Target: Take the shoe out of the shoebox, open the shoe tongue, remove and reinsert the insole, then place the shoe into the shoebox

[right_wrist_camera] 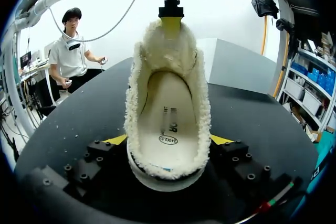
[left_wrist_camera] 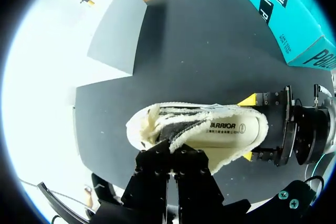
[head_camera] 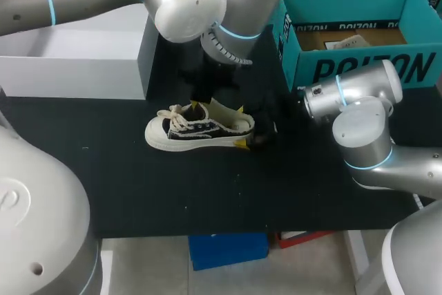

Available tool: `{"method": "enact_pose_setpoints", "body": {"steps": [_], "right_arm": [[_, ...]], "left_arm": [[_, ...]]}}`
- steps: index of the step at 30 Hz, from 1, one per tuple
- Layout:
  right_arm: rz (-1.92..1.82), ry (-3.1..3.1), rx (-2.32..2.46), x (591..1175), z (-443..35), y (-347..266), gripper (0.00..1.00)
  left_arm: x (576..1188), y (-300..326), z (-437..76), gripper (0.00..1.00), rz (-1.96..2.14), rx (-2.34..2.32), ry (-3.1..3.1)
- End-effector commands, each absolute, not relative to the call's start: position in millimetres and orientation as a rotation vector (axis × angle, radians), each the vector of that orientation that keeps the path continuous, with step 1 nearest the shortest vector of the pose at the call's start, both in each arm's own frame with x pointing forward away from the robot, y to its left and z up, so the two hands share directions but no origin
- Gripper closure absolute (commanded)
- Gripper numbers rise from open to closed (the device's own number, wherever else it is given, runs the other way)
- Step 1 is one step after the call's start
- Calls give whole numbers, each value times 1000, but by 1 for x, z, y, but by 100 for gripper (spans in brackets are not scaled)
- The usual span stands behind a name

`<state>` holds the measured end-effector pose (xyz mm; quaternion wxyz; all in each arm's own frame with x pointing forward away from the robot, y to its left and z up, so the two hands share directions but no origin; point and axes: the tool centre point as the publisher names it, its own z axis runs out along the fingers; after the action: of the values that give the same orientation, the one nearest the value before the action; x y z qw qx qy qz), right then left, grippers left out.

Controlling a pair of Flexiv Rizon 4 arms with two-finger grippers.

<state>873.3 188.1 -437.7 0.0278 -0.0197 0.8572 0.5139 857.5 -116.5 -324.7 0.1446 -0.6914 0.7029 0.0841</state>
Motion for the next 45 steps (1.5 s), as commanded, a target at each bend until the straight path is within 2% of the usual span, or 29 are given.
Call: {"method": "enact_pose_setpoints", "body": {"steps": [1, 14, 45], "right_arm": [[1584, 2649, -58, 875, -440, 190, 100], [1584, 2649, -58, 875, -440, 190, 100], [1584, 2649, -58, 875, -440, 190, 100]], "left_arm": [[851, -97, -325, 100, 136, -2038, 2049], [845, -58, -324, 100, 28, -2106, 2002], [832, -15, -377, 100, -145, -2207, 2015]]}}
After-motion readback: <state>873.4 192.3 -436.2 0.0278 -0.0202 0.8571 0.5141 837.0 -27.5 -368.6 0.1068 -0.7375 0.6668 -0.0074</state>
